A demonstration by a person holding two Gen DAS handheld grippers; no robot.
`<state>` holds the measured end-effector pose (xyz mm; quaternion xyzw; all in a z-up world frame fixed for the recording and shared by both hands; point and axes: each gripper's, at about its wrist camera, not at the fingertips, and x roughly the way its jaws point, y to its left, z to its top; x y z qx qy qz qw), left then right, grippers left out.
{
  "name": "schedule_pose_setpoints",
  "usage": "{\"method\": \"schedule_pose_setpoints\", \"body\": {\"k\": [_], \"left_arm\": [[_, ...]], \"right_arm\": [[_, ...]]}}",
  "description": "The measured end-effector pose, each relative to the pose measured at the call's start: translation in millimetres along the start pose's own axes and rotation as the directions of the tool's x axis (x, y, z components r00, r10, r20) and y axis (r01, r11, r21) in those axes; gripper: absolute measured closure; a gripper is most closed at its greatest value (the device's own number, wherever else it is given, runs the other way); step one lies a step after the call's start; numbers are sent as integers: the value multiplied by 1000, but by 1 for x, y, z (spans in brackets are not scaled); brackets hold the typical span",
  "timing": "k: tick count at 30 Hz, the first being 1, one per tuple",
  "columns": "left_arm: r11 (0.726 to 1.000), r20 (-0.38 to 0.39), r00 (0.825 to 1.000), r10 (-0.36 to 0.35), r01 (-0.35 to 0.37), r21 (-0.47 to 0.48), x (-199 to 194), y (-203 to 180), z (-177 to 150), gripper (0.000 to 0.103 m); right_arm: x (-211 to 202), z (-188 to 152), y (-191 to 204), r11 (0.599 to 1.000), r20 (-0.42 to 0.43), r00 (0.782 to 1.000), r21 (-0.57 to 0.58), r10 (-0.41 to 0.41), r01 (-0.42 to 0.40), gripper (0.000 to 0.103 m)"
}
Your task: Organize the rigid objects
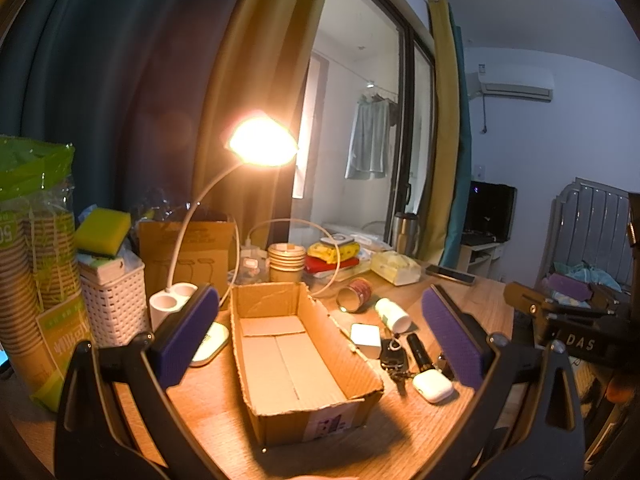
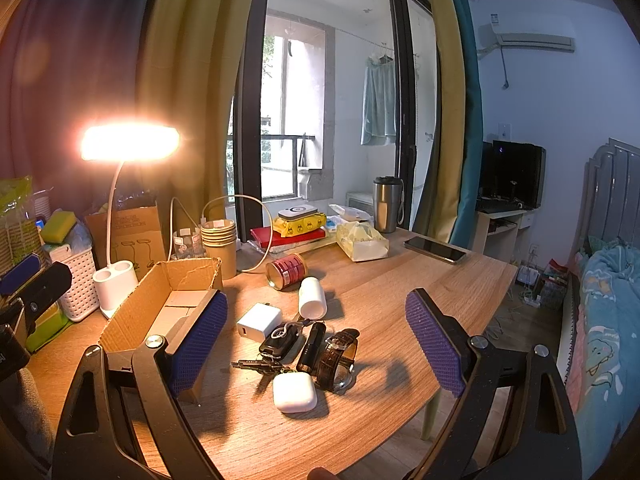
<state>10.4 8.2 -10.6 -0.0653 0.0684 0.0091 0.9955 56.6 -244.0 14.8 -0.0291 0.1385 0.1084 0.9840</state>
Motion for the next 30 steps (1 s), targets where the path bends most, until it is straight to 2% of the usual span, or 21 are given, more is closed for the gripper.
{"method": "schedule_pose_setpoints", "body": {"k": [12, 17, 22, 27, 30], "left_arm": [[1000, 2, 1000, 0, 0, 4, 0, 0, 0, 1], [1000, -14, 1000, 22, -22, 15, 8, 3, 1, 1], [996, -114, 991, 65, -70, -47, 36, 23, -4, 1], [979, -270, 958, 99, -142, -144, 77, 56, -14, 1], [972, -328, 938, 111, -170, -159, 95, 68, -24, 1]], "right_arm": [[0, -3, 1, 1000, -4, 1000, 2, 5, -5, 10], [8, -5, -2, 1000, -12, 1000, 14, 15, -15, 10], [18, -8, -8, 999, -30, 999, 29, 18, -17, 10], [33, -14, -15, 999, -60, 998, 49, 9, -6, 10], [40, -18, -20, 999, -74, 997, 55, 2, 2, 10]]}}
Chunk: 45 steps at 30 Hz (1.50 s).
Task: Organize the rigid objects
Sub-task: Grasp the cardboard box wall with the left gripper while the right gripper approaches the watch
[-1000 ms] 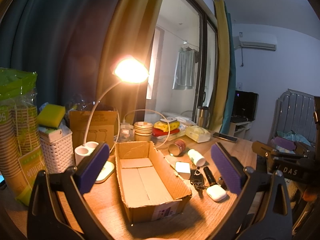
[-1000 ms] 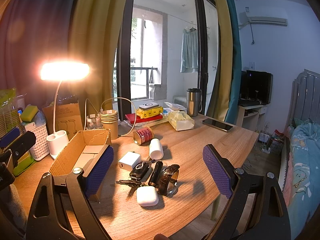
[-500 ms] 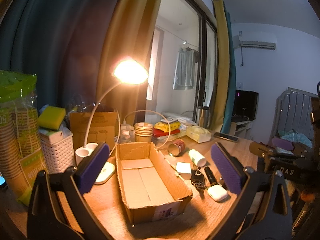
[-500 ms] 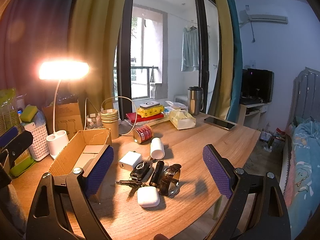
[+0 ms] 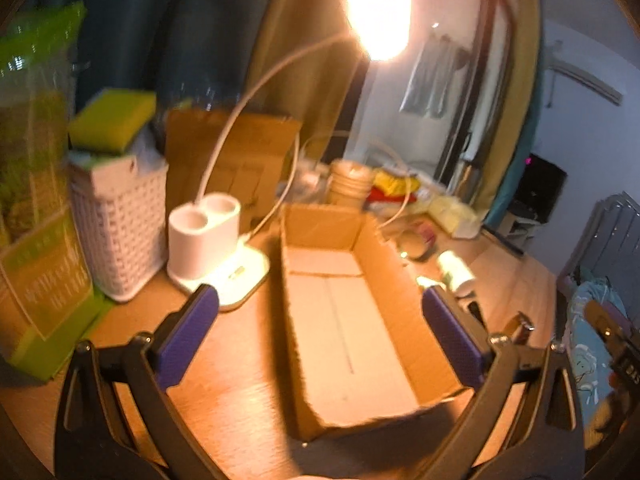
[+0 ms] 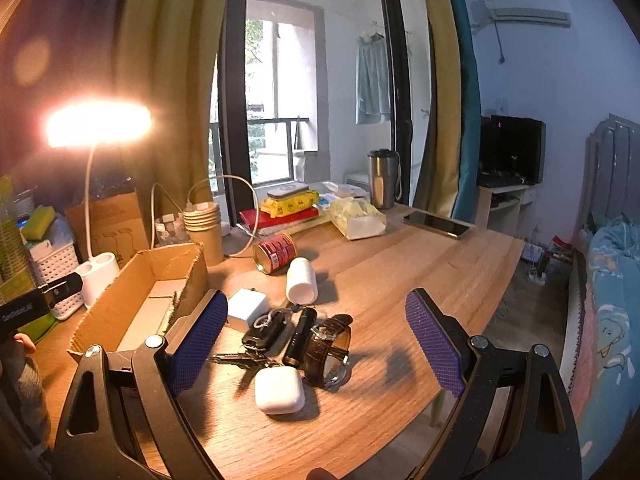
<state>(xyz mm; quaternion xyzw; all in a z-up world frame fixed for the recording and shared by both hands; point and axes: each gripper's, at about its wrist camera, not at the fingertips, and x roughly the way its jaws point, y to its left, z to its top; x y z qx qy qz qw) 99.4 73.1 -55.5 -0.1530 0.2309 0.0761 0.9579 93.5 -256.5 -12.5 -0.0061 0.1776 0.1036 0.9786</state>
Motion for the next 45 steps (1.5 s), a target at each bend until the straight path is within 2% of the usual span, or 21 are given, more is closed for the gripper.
{"method": "schedule_pose_setpoints", "body": {"k": [8, 9, 12, 14, 16, 22, 23, 24, 27, 31, 35, 40, 45], "left_arm": [[999, -139, 989, 42, -41, 14, 38, 4, -14, 4], [999, -167, 985, 45, -43, 14, 43, 5, -16, 13], [999, -259, 964, 53, -53, 9, 57, 7, -23, 25], [999, -325, 944, 47, -50, -1, 64, 9, -29, 35], [999, -366, 930, 41, -49, -11, 67, 11, -33, 43], [998, -398, 915, 57, -49, 31, 68, 11, -35, 66], [998, -401, 914, 61, -50, 37, 68, 13, -34, 75], [998, -399, 914, 66, -54, 43, 66, 14, -34, 77], [998, -406, 912, 58, -41, 50, 57, 20, -35, 82], [993, -420, 906, 56, -5, 121, 50, 14, -37, 83], [987, -446, 895, 30, 43, 153, 48, 10, -39, 83], [981, -476, 879, -23, 112, 161, 51, 9, -40, 83], [984, -483, 875, -33, 113, 138, 54, 6, -43, 83]], "right_arm": [[16, -9, -7, 1000, -35, 999, 13, -22, 22, 10], [18, -10, -8, 1000, -39, 999, 13, -25, 26, 10], [24, -13, -14, 999, -52, 998, 20, -38, 39, 10], [26, -16, -18, 999, -60, 997, 25, -45, 47, 10], [28, -18, -22, 998, -66, 997, 30, -50, 52, 10], [35, -25, -30, 997, -94, 994, 36, -62, 65, 10], [37, -26, -30, 997, -100, 993, 36, -62, 66, 10], [39, -28, -30, 997, -107, 992, 36, -63, 68, 10], [45, -32, -32, 997, -133, 989, 34, -65, 70, 10], [53, -37, -30, 998, -172, 983, 12, -65, 68, 10], [68, -40, -28, 998, -207, 976, -3, -64, 65, 10], [94, -42, -26, 999, -260, 964, -21, -53, 49, 10], [115, -45, -24, 998, -308, 950, -45, -56, 45, 10]]}}
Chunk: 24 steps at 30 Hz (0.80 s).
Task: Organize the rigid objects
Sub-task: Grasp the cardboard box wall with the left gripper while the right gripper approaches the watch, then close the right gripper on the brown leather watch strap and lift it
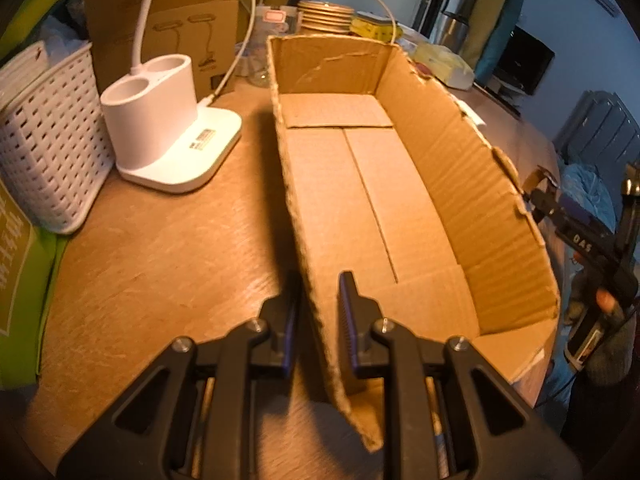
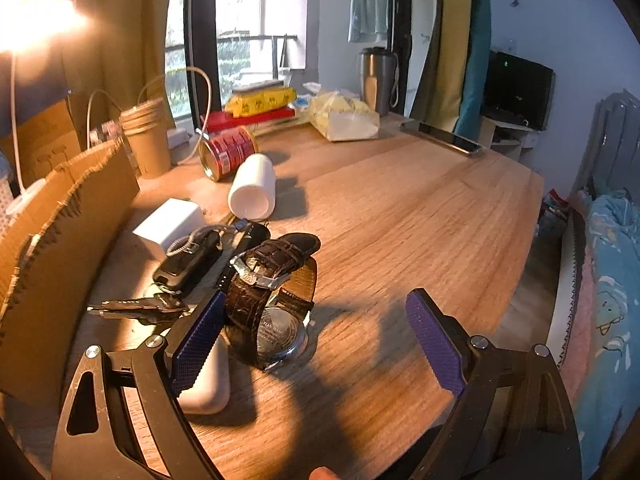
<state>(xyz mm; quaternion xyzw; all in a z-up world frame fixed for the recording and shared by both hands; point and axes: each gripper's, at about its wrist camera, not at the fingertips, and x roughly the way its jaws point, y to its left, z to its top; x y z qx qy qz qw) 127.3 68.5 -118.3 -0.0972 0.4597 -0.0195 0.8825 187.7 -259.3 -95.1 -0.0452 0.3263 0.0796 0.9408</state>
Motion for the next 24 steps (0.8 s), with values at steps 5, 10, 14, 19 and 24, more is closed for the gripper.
{"method": "schedule_pose_setpoints", "body": {"k": [5, 10, 14, 19, 24], "left_arm": [[997, 33, 996, -79, 79, -15, -9, -10, -3, 82], [1000, 27, 999, -26, 25, 8, -4, -20, -5, 82], [1000, 16, 1000, -14, 14, -15, 6, -17, -5, 82], [999, 38, 999, -4, 5, -33, 7, -16, -6, 82], [996, 34, 999, -21, 24, -82, 8, -10, -7, 82]], "right_arm": [[8, 0, 2, 1000, -38, 999, -21, -10, 9, 10], [15, -6, 3, 999, -72, 997, -43, -20, 17, 10], [18, -8, -1, 999, -68, 997, -39, -26, 24, 10], [20, -10, -7, 1000, -68, 998, -23, 13, -14, 14], [18, -10, 0, 994, -62, 994, -46, 93, -96, 49]]}}
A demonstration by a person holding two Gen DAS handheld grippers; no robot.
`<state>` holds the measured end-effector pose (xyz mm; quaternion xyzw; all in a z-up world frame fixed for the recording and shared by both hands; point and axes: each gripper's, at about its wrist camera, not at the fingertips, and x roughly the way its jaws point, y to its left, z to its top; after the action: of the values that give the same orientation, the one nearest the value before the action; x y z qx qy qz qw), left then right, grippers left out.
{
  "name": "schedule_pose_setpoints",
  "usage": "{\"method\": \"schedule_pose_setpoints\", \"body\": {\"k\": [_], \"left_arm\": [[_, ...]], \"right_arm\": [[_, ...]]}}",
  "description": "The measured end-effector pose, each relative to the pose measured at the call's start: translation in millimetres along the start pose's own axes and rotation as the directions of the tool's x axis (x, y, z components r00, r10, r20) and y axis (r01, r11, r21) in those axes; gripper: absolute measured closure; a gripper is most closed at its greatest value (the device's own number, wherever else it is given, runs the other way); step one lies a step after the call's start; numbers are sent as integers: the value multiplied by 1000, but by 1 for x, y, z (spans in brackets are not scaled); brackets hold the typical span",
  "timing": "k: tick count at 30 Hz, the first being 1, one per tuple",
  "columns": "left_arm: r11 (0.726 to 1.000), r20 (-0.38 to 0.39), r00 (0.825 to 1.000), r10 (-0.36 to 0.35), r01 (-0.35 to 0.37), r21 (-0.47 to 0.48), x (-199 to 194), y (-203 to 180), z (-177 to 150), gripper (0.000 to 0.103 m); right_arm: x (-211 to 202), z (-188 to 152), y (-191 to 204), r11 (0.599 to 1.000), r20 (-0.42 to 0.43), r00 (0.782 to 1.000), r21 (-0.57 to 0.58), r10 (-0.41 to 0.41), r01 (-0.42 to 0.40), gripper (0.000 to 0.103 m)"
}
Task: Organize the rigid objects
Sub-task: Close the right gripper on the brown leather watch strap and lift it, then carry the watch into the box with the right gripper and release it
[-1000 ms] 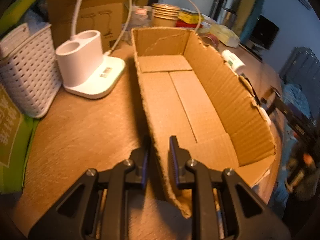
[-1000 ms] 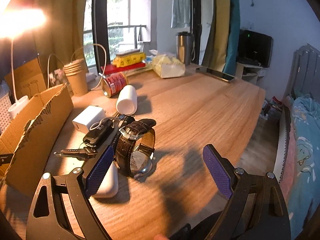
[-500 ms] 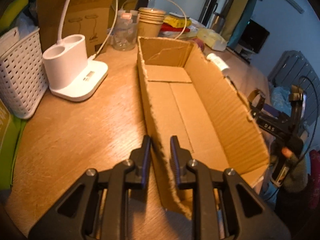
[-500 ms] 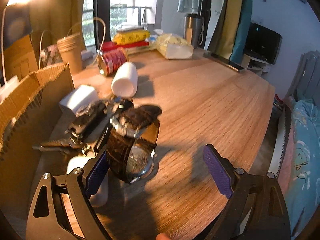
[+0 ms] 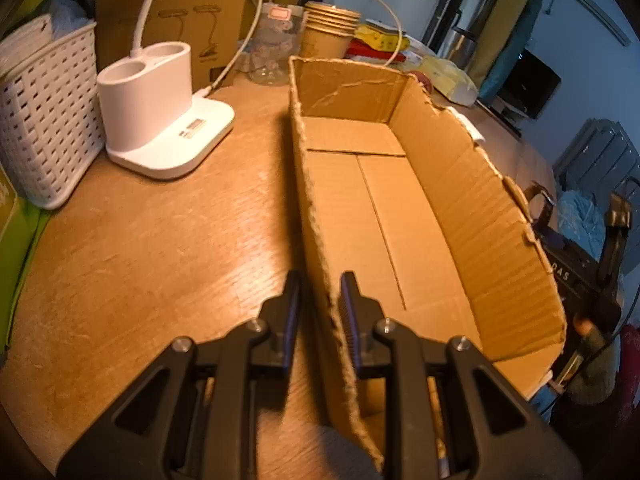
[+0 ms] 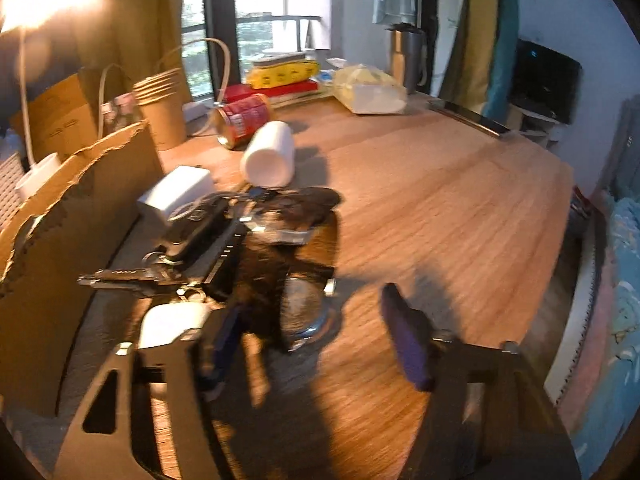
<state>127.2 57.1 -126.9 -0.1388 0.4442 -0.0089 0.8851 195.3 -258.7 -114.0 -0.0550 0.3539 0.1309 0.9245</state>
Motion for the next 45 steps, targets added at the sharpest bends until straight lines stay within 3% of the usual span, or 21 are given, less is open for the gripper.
{"method": "schedule_pose_setpoints", "body": {"k": [1, 10, 12, 13, 24, 28, 40, 45], "left_arm": [[1000, 0, 1000, 2, -2, -1, 1, 0, 0, 82], [1000, 23, 1000, 15, -15, -26, 3, 4, -1, 83], [1000, 29, 999, 17, -16, -23, 3, 3, -2, 84], [1000, 30, 999, 18, -17, -24, 2, 2, -2, 84], [1000, 37, 999, 24, -24, -20, 1, 0, -2, 84], [1000, 37, 999, 24, -23, -20, 1, 0, -2, 84], [999, 38, 999, 29, -28, -18, 1, -1, -2, 84], [999, 37, 999, 30, -29, -18, 1, -1, -2, 84]], "right_arm": [[0, 0, 2, 1000, 2, 1000, -6, 8, -8, 61], [-7, -5, 2, 999, 36, 999, 0, 33, -33, 64], [-11, -6, 3, 999, 46, 998, -3, 39, -39, 69], [-14, -5, 3, 999, 60, 997, -8, 40, -39, 81], [-26, -1, 2, 998, 93, 994, 3, 57, -58, 83], [-35, 3, 4, 998, 113, 992, -1, 63, -63, 92], [-53, 13, 12, 995, 138, 986, -28, 96, -93, 93], [-74, 21, 27, 989, 170, 975, -60, 146, -138, 93]]}}
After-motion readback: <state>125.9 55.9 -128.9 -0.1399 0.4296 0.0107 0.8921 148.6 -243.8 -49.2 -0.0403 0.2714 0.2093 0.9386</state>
